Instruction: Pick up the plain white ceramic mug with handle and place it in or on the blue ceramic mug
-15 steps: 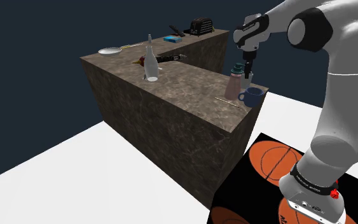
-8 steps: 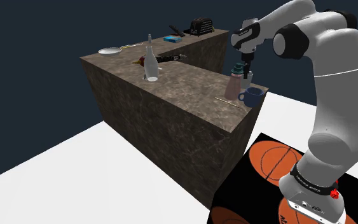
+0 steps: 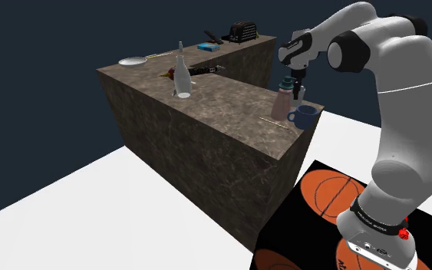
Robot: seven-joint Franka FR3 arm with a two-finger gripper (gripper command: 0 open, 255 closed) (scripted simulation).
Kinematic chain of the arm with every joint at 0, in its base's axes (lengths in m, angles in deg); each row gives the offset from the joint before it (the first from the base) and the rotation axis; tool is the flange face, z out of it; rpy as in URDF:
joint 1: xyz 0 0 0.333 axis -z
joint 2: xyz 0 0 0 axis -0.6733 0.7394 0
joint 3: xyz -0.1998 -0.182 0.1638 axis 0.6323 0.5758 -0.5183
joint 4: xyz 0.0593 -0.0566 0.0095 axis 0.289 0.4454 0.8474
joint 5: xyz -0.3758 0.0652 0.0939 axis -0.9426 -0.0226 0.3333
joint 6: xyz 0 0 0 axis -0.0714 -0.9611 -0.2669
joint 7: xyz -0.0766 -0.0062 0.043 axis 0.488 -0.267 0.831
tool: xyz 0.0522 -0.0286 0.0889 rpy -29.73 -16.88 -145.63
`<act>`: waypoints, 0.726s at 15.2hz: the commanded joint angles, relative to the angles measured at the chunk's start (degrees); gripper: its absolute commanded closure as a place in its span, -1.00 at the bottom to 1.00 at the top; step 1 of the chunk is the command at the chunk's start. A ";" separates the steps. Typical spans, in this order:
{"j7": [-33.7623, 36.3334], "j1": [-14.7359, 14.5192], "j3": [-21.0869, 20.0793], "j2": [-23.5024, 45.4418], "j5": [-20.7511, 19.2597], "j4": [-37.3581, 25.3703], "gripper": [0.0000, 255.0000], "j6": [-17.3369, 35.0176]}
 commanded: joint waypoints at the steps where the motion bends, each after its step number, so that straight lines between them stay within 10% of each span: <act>1: -0.01 0.01 0.00 0.00 0.01 0.05 -1.00 0.07; 4: -0.01 0.01 0.00 0.01 0.01 0.04 -1.00 0.06; 5: -0.01 0.01 0.00 0.01 0.01 0.04 1.00 0.06; 11: -0.01 0.01 0.00 0.01 0.01 0.04 1.00 0.06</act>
